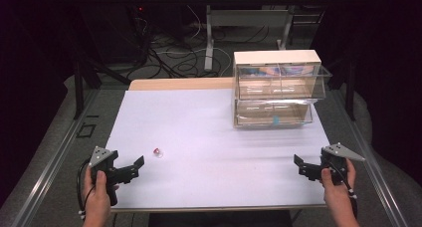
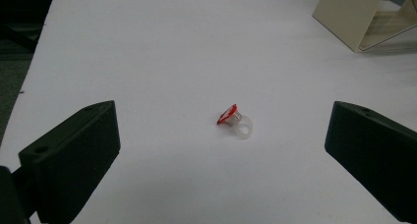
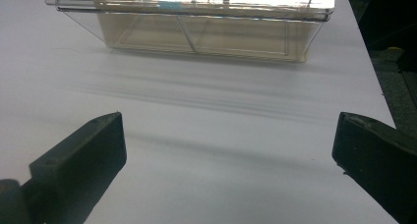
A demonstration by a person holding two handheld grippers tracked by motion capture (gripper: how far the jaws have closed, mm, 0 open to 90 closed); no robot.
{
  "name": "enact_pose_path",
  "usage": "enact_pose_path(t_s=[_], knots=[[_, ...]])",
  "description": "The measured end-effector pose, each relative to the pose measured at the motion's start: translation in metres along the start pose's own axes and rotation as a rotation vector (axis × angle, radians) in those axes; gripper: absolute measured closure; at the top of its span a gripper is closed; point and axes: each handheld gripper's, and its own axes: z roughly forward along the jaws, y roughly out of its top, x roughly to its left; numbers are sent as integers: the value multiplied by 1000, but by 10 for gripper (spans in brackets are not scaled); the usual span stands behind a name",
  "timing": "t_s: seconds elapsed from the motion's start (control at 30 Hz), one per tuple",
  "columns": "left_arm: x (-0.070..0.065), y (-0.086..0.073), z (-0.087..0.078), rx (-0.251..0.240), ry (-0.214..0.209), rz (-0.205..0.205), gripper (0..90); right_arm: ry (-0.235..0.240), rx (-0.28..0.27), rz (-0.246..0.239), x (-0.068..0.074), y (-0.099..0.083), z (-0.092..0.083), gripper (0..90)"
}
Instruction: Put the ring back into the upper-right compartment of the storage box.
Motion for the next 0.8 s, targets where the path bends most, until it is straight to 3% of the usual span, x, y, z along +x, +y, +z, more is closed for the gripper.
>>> enact_pose_path(t_s=[0.13, 0.17, 0.2, 0.43, 0.67, 0.8], knots=[[1, 0, -1, -4, 19, -1, 4, -11, 22, -6, 3, 1, 1, 0], [1, 0, -1, -8, 26, -6, 4, -21, -17, -3, 4, 0, 4, 0], [2, 0, -2, -12, 35, -7, 3, -16, 22, -16, 4, 1, 2, 0], [7, 0, -2, -14, 83, -19, 4, -12, 12, -17, 9, 0, 8, 0], [10, 0, -2, -11, 96, -24, 4, -7, 13, -9, 18, 2, 12, 0], [13, -1, 0, -2, 88, -26, 4, -2, 4, -47, 26, 3, 18, 0]])
